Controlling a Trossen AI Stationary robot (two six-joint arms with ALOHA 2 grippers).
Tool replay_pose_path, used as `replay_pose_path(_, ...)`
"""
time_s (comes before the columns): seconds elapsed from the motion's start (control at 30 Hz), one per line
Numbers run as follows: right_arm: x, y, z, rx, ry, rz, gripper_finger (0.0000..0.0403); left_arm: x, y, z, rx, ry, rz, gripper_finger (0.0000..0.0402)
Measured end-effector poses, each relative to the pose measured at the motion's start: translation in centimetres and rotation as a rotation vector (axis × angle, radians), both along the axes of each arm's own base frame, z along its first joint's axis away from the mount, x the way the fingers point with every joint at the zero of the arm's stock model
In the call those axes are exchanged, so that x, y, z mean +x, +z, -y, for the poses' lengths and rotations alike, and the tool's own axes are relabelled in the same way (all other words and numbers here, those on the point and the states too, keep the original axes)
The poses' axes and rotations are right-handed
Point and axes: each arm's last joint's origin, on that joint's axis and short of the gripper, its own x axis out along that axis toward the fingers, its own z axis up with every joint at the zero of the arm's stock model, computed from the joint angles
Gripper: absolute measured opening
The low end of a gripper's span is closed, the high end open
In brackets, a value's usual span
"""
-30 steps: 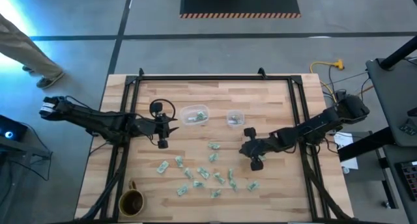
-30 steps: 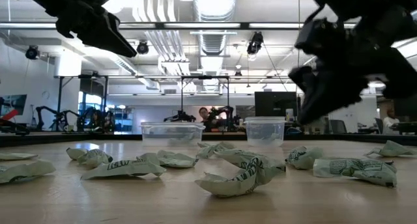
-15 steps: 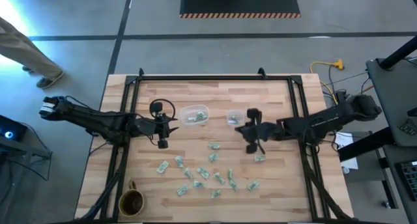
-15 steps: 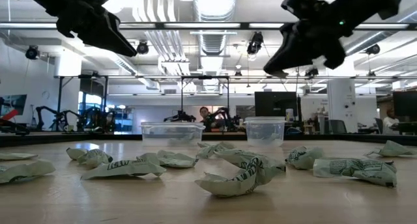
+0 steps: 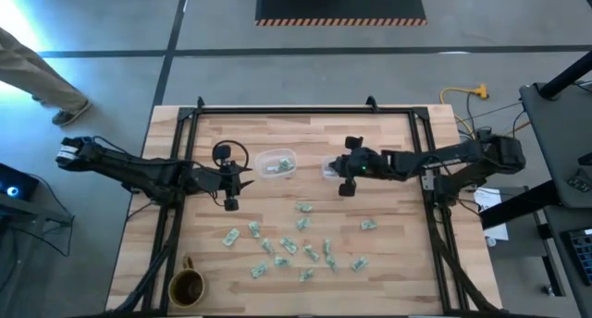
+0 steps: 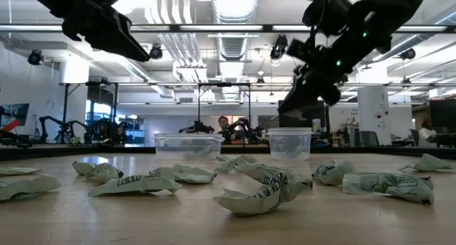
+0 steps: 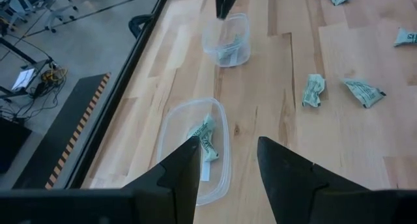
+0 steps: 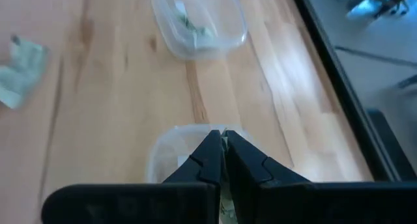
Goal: Pick and place Stevia / Truvia into bins
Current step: Put the stevia packet into the transparent square container, then put the stevia packet into the transparent oval container
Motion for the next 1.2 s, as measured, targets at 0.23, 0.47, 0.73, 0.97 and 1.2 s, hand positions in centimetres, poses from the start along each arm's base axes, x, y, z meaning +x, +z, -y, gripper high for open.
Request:
replay_pose_path(0.23,0.2,-0.8,0.6,0.025,-0.037,-0.014,0.0009,0.0,0.0,0.0,0.000,0.000,0.000,0.0137)
replay_pose_path(0.47,0.1,-0.4,0.6,0.045,-0.058,0.014,0.0035,0.0,0.0,0.0,0.000,0.000,0.001,0.0137)
replay_pose_path(0.73,0.1,-0.4,0.7,0.019,-0.079,0.011,0.0108,0.0,0.0,0.0,-0.001,0.000,0.001,0.0137)
replay_pose_path(0.97,-0.2,0.6,0.0,-0.005,-0.043,0.037,0.0136,0.6,-0.8,0.6,-0.115,-0.124,-0.041,0.0137)
replay_pose_path(1.2,-1.2,3.1,-2.6,-0.007,0.056,0.102,0.0127,3.1,-4.0,2.2,-0.244,-0.311,-0.208,0.0137)
